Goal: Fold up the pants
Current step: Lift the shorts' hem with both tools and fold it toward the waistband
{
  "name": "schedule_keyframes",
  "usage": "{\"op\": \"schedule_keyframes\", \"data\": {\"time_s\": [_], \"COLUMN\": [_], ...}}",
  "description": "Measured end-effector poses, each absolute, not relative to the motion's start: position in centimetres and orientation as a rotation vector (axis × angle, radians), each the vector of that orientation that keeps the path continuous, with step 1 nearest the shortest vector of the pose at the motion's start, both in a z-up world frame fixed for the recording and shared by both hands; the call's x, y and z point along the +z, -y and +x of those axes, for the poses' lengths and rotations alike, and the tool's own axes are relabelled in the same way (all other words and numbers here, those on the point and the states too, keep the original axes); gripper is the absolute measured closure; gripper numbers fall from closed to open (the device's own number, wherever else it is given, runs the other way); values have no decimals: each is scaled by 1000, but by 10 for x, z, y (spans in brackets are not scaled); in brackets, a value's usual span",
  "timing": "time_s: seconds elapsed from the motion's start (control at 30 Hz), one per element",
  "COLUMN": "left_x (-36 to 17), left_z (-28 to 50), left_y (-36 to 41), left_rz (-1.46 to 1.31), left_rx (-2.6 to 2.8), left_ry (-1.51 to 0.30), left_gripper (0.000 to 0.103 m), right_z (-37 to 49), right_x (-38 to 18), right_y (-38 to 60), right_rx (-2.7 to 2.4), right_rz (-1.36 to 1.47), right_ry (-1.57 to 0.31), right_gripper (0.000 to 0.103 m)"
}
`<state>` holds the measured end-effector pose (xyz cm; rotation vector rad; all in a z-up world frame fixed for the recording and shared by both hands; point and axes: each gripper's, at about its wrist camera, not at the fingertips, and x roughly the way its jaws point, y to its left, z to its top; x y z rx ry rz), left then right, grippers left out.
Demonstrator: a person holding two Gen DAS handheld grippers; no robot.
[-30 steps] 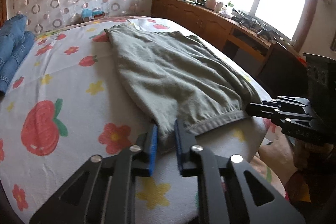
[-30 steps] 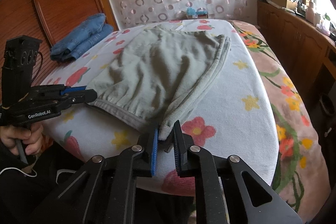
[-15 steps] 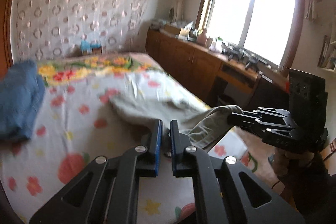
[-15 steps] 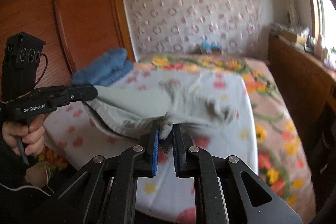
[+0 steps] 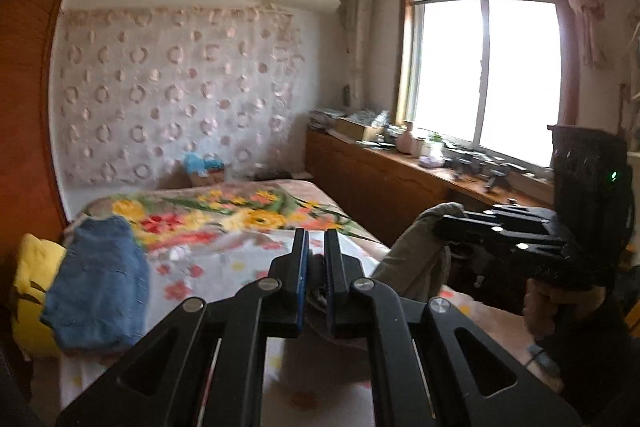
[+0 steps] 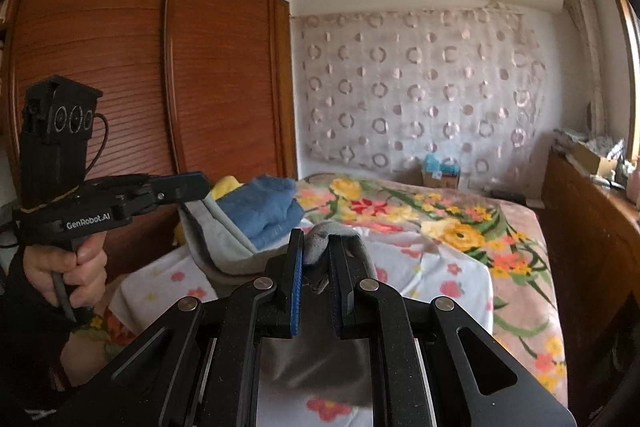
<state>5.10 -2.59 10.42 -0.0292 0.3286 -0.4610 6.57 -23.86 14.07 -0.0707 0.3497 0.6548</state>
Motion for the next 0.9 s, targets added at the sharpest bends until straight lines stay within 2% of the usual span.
{"op": "schedule_keyframes", "data": {"time_s": [0.23, 0.33, 0.47, 0.57, 0.9], "left_x": [74, 86, 115, 116, 21], "left_z": [108, 133, 140, 133, 99], "left_y": [-7, -15, -16, -17, -16], "left_rz": [-58, -68, -47, -12, 0], "left_rx": [-352, -317, -295, -285, -309], "left_ry": [-362, -346, -293, -292, -509], "left_gripper": [99, 99, 99, 99, 99], "right_z": [138, 174, 187, 183, 158], "right_x": [124, 137, 165, 169, 52], "right_y": [204, 191, 197, 197, 193], "right_rx": [654, 641, 628, 622, 639], "right_rz": [-82, -86, -34, -29, -73], "right_ry": [-415, -403, -353, -334, -583], "right_gripper": [95, 95, 95, 95, 95]}}
